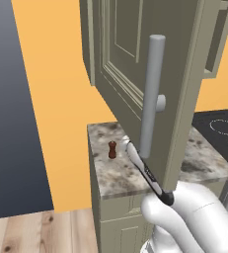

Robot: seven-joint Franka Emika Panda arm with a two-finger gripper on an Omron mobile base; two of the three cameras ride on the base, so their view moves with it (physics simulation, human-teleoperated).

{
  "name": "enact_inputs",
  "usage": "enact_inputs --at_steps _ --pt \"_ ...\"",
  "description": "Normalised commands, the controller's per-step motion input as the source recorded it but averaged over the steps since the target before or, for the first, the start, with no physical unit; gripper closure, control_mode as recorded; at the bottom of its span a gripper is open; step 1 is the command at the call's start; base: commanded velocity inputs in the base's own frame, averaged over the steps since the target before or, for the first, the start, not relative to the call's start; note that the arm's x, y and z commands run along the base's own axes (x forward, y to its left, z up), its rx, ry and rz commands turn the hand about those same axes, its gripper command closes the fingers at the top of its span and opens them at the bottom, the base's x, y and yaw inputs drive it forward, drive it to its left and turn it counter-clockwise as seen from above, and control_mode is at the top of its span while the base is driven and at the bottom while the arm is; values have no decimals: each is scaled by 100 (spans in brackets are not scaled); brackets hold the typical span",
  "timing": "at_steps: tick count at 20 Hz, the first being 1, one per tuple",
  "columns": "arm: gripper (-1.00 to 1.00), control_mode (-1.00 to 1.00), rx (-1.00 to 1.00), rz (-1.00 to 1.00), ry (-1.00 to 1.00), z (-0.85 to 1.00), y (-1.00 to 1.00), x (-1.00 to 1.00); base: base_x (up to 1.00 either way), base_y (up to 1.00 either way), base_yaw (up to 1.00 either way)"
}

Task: There are various items on the counter. Only move the condiments/shakers into the cabinet.

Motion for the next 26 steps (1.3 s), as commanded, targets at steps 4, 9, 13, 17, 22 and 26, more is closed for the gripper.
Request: enact_inputs --at_steps 4,9,13,17,22,26 --pt "-100 -100 0 0 0 -27 29 40 0 0 0" --pt "-100 -100 0 0 0 -18 19 24 0 0 0" --pt "-100 -100 -2 0 0 -3 10 18 0 0 0" --pt "-100 -100 -3 0 0 0 0 9 0 0 0" --pt "-100 -100 -2 0 0 -9 2 17 0 0 0" --pt "-100 -100 -2 0 0 -12 5 15 0 0 0"
